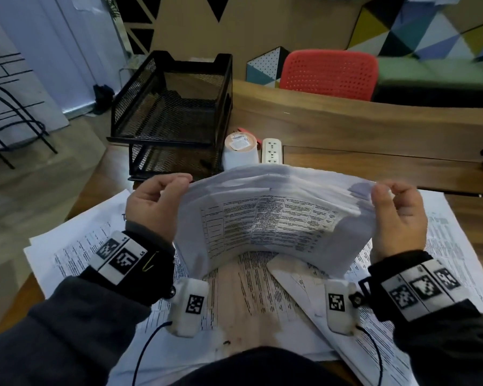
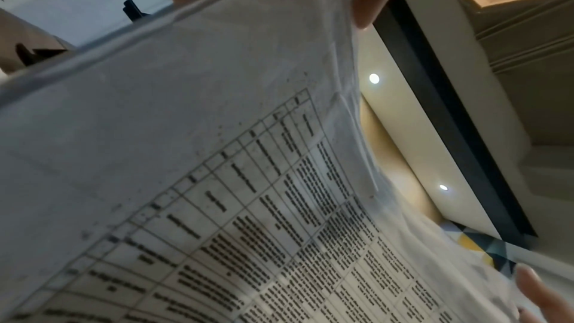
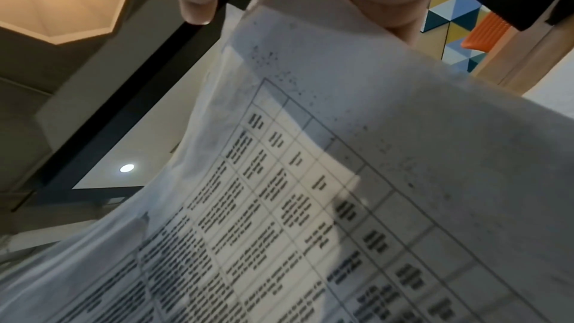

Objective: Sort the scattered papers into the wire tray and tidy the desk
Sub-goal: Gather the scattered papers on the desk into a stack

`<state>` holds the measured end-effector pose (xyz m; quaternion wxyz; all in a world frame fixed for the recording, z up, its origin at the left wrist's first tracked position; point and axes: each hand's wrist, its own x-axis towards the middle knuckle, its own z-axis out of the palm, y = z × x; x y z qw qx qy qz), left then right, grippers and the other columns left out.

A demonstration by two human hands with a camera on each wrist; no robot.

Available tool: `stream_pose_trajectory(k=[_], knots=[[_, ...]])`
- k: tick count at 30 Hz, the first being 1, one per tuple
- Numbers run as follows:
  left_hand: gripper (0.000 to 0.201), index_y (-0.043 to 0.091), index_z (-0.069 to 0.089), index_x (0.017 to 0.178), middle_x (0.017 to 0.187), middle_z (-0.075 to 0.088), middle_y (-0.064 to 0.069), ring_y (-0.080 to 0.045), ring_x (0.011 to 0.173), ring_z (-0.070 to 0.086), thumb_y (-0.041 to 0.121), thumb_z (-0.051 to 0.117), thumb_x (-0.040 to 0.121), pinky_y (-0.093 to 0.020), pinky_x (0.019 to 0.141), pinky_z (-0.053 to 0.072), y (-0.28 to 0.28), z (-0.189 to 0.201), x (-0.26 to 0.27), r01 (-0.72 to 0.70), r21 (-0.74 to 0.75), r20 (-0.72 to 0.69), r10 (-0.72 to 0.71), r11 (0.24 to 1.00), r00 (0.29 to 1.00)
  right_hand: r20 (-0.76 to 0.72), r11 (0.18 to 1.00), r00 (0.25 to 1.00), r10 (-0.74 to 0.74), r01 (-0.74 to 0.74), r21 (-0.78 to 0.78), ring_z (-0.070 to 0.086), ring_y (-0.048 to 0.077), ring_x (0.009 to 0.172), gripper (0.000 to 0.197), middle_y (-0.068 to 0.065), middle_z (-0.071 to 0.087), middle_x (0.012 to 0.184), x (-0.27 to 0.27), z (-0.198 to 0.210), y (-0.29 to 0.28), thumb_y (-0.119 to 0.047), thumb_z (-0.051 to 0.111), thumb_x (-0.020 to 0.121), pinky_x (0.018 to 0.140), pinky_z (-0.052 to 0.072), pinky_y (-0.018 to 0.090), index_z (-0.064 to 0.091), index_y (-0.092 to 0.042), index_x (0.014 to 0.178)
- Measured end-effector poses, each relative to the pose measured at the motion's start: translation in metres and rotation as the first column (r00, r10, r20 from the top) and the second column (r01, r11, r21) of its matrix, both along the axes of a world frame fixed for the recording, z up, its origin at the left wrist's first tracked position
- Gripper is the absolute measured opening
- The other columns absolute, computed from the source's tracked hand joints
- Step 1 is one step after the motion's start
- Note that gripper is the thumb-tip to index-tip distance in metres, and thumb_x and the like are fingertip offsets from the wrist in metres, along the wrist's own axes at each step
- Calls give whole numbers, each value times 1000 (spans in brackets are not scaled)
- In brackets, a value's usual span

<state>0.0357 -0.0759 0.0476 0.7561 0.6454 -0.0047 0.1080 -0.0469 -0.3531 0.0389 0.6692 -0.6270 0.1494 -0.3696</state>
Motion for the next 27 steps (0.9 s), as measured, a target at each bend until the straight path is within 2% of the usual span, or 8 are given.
stream_pose_trajectory(k=[5, 9, 12, 14, 16, 19, 22, 27], knots=[[31, 28, 67, 56, 62, 67, 9, -8, 60, 57, 3, 61, 73, -17, 52, 49, 1, -4, 9, -40, 36, 4, 40, 999, 999, -21, 998, 998, -57, 56, -32, 54, -7, 50, 34, -23, 64, 55, 13, -1, -11, -6, 62, 84, 52, 42, 10, 63, -34, 65], [5, 28, 66, 66, 68, 64, 8, -4, 60, 59, 24, 64, 66, -18, 53, 49, 5, -8, 14, -29, 60, -3, 30, 998, 1000, 28, 995, 994, 104, -104, -8, 59, -4, 61, 9, -17, 67, 71, 11, -3, -18, -35, 70, 76, 55, 49, 14, 62, -37, 79], [71, 25, 56, 102, 87, 63, 6, 4, 67, 64, 58, 79, 43, -14, 58, 52, 13, -21, 15, 140, 130, -36, -136, 982, 990, -7, 968, 969, 246, -246, 52, 62, 9, 80, 54, -9, 56, 96, 6, -18, -30, -45, 70, 56, 67, 55, 20, 49, -34, 105], [88, 10, 54, 114, 96, 64, 3, -3, 82, 67, 54, 83, 43, -22, 70, 56, 9, -25, 9, 242, 228, -175, -204, 943, 963, -54, 959, 961, 270, -263, 109, 62, 16, 87, 70, -3, 56, 102, 5, -30, -31, -48, 76, 48, 73, 56, 25, 47, -33, 110], [59, 10, 59, 109, 97, 64, 2, -16, 87, 62, 32, 82, 59, -30, 75, 54, 0, -27, 5, 179, 292, -314, -83, 939, 946, -65, 950, 962, 266, -250, 187, 65, 14, 87, 79, -2, 63, 100, 6, -40, -27, -49, 85, 43, 75, 58, 24, 46, -31, 110], [21, 15, 62, 85, 84, 63, 1, -16, 74, 59, 20, 77, 71, -21, 63, 48, -9, -28, 5, 79, 248, -388, 24, 965, 921, -17, 924, 958, 287, -272, 269, 67, 6, 88, 88, -6, 70, 99, 11, -46, -20, -22, 87, 47, 72, 55, 20, 42, -21, 123], [20, 23, 58, 70, 71, 59, 10, 0, 55, 59, 13, 75, 72, -8, 41, 46, -7, -22, 8, 97, 217, -348, -16, 971, 937, -11, 860, 898, 439, -417, 294, 63, 14, 103, 128, 6, 55, 124, 10, -39, -22, -26, 95, 29, 77, 56, 26, 29, -19, 138], [18, 18, 68, 78, 72, 73, 6, -6, 63, 69, 10, 79, 66, -21, 56, 55, 9, -12, 18, 122, 131, -335, -71, 984, 940, -211, 863, 838, 503, -475, 170, 62, 23, 112, 105, 19, 60, 121, 7, -32, -27, -23, 92, 40, 84, 55, 28, 46, 3, 130]])
